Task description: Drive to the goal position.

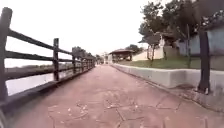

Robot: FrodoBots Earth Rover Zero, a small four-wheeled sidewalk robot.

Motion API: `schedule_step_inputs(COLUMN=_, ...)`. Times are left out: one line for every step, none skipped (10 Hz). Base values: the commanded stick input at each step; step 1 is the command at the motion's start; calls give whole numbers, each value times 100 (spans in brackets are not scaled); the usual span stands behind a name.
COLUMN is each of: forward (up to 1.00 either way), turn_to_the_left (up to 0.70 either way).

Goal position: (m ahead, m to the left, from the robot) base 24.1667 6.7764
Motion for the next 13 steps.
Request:
schedule_step_inputs(forward=100, turn_to_the_left=40)
schedule_step_inputs(forward=100, turn_to_the_left=32)
schedule_step_inputs(forward=100, turn_to_the_left=0)
schedule_step_inputs(forward=100, turn_to_the_left=0)
schedule_step_inputs(forward=100, turn_to_the_left=0)
schedule_step_inputs(forward=100, turn_to_the_left=0)
schedule_step_inputs(forward=100, turn_to_the_left=3)
schedule_step_inputs(forward=100, turn_to_the_left=31)
schedule_step_inputs(forward=100, turn_to_the_left=40)
schedule_step_inputs(forward=100, turn_to_the_left=0)
schedule_step_inputs(forward=100, turn_to_the_left=0)
schedule_step_inputs(forward=100, turn_to_the_left=0)
schedule_step_inputs(forward=100, turn_to_the_left=0)
